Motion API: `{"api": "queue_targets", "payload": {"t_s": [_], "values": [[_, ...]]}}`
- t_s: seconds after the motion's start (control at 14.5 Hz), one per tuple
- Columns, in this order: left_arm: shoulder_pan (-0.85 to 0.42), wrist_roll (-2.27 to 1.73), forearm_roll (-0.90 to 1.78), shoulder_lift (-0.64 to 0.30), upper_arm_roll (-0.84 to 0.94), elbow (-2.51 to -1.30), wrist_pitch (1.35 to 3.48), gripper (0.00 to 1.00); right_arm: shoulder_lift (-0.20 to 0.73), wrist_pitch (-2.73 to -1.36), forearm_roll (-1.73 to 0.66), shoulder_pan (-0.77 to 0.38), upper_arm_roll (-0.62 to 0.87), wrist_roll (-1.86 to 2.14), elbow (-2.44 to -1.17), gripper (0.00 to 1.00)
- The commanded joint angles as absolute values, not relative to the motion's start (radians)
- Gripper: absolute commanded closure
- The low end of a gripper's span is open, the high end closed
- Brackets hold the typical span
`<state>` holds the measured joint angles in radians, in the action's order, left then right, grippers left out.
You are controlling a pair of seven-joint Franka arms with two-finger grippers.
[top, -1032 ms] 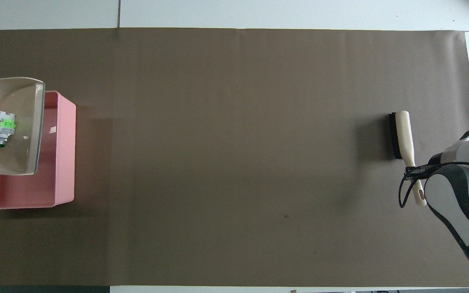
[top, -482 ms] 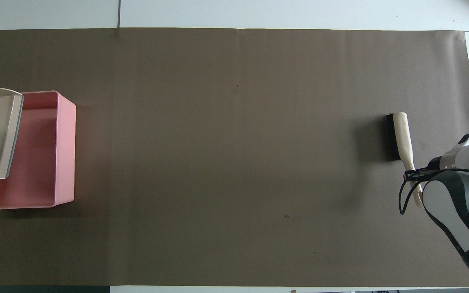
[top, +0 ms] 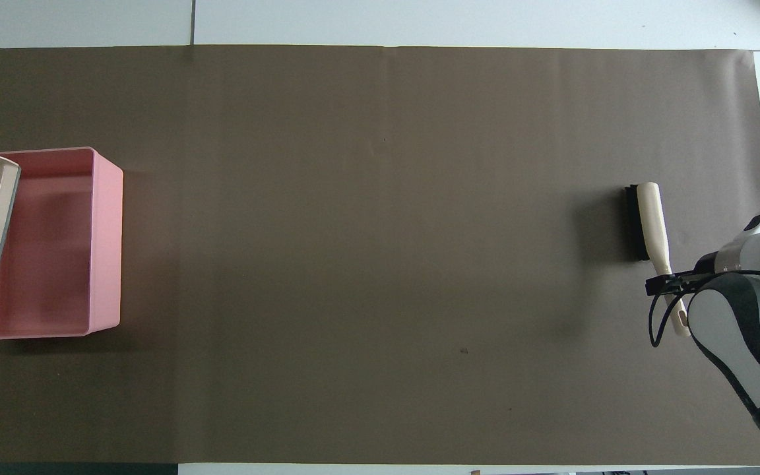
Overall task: Clean e-waste and dump in bin
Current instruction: 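Tilt the dustpan with the left gripper to dump items into the bin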
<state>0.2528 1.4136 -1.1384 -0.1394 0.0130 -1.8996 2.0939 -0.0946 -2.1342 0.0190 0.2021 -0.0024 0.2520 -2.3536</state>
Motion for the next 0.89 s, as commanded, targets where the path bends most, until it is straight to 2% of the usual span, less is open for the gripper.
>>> {"api": "queue_targets", "payload": {"t_s": [0.0, 0.28, 0.62, 0.83], "values": [[0.216, 1.321, -1.235, -0.063, 0.005, -1.993, 2.082, 1.0, -0.115, -2.076, 0.028, 0.207, 0.014, 0.259, -2.29, 0.0], [0.195, 1.241, -1.344, -0.045, 0.005, -2.022, 2.034, 1.0, -0.115, -2.017, 0.02, 0.207, 0.061, 0.183, -2.166, 0.0], [0.193, 1.233, -1.419, -0.044, 0.005, -2.02, 1.997, 1.0, -0.107, -1.904, 0.018, 0.201, 0.221, -0.112, -2.024, 0.0], [0.163, 1.235, -1.436, -0.037, 0.008, -2.013, 1.948, 1.0, -0.11, -1.832, 0.015, 0.202, 0.222, -0.114, -1.904, 0.0]]}}
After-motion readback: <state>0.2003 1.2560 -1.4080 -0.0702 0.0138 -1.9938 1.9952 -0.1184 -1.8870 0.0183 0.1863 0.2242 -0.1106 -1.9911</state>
